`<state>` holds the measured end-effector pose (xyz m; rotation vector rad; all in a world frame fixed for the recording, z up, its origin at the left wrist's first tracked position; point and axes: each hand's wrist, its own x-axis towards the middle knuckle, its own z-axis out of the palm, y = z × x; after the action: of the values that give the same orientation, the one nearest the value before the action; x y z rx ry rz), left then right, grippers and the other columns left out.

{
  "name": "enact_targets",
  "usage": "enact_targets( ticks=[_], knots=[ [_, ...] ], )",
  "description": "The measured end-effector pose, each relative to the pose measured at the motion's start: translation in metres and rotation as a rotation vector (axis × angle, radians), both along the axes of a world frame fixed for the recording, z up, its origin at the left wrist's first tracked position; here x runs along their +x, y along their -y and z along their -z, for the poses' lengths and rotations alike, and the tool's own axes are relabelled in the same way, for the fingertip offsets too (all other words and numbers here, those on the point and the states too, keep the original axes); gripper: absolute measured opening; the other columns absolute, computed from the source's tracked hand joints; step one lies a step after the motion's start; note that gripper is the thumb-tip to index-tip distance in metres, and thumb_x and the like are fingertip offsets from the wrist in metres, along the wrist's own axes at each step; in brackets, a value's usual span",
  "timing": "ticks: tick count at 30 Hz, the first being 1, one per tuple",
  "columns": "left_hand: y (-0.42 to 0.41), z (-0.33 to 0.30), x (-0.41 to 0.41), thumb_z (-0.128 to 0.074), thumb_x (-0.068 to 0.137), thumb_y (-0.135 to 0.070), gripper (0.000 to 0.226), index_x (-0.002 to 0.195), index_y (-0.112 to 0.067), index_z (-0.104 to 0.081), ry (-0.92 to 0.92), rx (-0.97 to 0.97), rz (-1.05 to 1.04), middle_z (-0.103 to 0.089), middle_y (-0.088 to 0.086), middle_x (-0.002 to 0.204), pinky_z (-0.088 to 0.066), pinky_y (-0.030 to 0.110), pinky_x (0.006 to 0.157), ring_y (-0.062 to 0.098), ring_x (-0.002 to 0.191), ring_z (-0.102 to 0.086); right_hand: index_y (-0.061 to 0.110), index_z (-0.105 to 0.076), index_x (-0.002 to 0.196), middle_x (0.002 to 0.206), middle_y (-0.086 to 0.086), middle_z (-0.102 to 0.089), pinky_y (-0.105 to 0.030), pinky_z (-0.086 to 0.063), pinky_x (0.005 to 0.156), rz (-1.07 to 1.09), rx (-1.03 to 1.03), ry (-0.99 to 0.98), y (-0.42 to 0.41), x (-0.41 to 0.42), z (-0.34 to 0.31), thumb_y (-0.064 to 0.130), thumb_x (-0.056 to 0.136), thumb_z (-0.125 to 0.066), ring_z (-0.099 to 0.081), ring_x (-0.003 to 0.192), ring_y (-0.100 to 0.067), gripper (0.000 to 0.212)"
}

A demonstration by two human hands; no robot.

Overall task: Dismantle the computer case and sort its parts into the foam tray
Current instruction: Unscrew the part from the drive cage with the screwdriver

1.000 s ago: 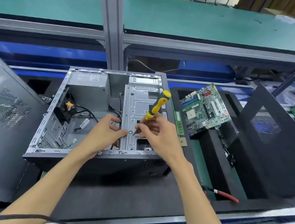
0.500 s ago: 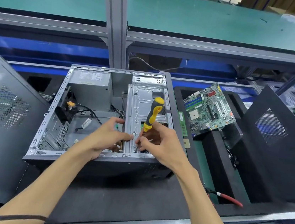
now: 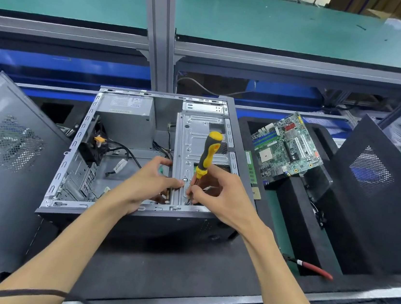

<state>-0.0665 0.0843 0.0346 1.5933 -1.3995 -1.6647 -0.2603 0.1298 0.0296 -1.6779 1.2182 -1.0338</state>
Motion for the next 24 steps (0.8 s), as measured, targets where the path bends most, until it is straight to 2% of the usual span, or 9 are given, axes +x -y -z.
enact_targets(
  ticks=[3,5,8,10,12,14,18,21,24],
  knots=[
    [0.001,0.002,0.0,-0.079,0.085,-0.024,0.057,0.133,-0.022,-0.047,0.037,-0.032,0.005,-0.075,0.007,0.105,-0.056,0.041,0.085,0.023,0.1,-0.07,0.029,-0.066,0.086,0.081,0.0,-0.073,-0.039,-0.062,0.077,-0.006,0.003,-0.011,-0.001,0.0,-0.001,0.03,0.083,-0.069,-0.07,0.071,-0.019,0.005],
    [-0.002,0.0,-0.003,-0.076,0.087,-0.027,0.054,0.134,-0.021,-0.05,0.096,-0.129,-0.024,-0.069,0.005,0.117,-0.055,0.042,0.093,0.019,0.106,-0.066,0.034,-0.068,0.081,0.083,-0.001,-0.073,-0.033,-0.062,0.074,-0.02,0.006,0.008,-0.002,0.002,-0.002,0.031,0.083,-0.071,-0.07,0.07,-0.019,0.005],
    [-0.011,-0.013,-0.004,-0.064,0.096,-0.029,0.036,0.131,-0.023,-0.057,0.183,-0.529,-0.169,-0.059,-0.003,0.128,-0.049,0.032,0.098,0.008,0.113,-0.058,0.031,-0.072,0.08,0.086,-0.001,-0.075,-0.027,-0.06,0.071,-0.025,0.022,0.03,-0.003,0.002,-0.003,0.025,0.084,-0.071,-0.071,0.071,-0.02,0.007],
    [-0.017,-0.031,0.0,-0.055,0.102,-0.021,0.026,0.127,-0.022,-0.061,-0.005,-0.726,-0.124,-0.065,-0.007,0.122,-0.051,0.031,0.1,0.008,0.115,-0.061,0.024,-0.073,0.081,0.083,0.004,-0.075,-0.018,-0.055,0.07,-0.023,0.03,0.016,-0.003,0.0,-0.002,0.019,0.083,-0.07,-0.072,0.07,-0.014,0.006],
    [-0.022,-0.053,0.004,-0.049,0.103,-0.017,0.032,0.133,-0.019,-0.06,-0.242,-0.736,0.042,-0.069,-0.002,0.123,-0.052,0.031,0.099,0.016,0.119,-0.062,0.021,-0.076,0.082,0.081,0.009,-0.075,-0.016,-0.053,0.07,-0.026,0.033,-0.006,-0.002,0.0,-0.003,0.015,0.083,-0.07,-0.071,0.07,-0.01,0.009],
    [-0.025,-0.071,0.004,-0.052,0.101,-0.015,0.04,0.141,-0.019,-0.054,-0.321,-0.727,0.214,-0.068,0.001,0.127,-0.051,0.031,0.101,0.022,0.122,-0.062,0.019,-0.078,0.083,0.08,0.009,-0.075,-0.017,-0.054,0.071,-0.042,0.03,0.002,-0.002,0.0,-0.004,0.01,0.084,-0.071,-0.069,0.069,-0.008,0.011],
    [-0.027,-0.088,-0.001,-0.062,0.097,-0.006,0.04,0.133,-0.02,-0.062,-0.188,-0.787,0.304,-0.072,-0.002,0.12,-0.052,0.031,0.101,0.018,0.115,-0.067,0.025,-0.077,0.08,0.08,0.001,-0.075,-0.021,-0.056,0.073,-0.039,0.02,0.007,-0.004,0.0,-0.006,0.014,0.084,-0.07,-0.07,0.07,-0.015,0.014],
    [-0.025,-0.095,-0.002,-0.072,0.089,-0.013,0.029,0.117,-0.019,-0.068,-0.084,-0.846,0.259,-0.072,-0.009,0.106,-0.056,0.032,0.093,0.016,0.102,-0.069,0.03,-0.071,0.078,0.081,0.007,-0.075,-0.017,-0.053,0.07,-0.042,0.007,-0.013,-0.005,0.002,-0.007,0.024,0.084,-0.075,-0.066,0.068,-0.006,0.011],
    [-0.028,-0.099,-0.007,-0.081,0.081,-0.024,0.03,0.1,-0.015,-0.059,0.015,-0.892,0.179,-0.067,-0.008,0.09,-0.056,0.031,0.08,0.015,0.085,-0.066,0.038,-0.068,0.074,0.075,0.01,-0.072,-0.015,-0.05,0.066,-0.029,0.003,-0.01,-0.006,0.004,-0.009,0.034,0.083,-0.081,-0.065,0.064,-0.004,0.017]
  ],
)
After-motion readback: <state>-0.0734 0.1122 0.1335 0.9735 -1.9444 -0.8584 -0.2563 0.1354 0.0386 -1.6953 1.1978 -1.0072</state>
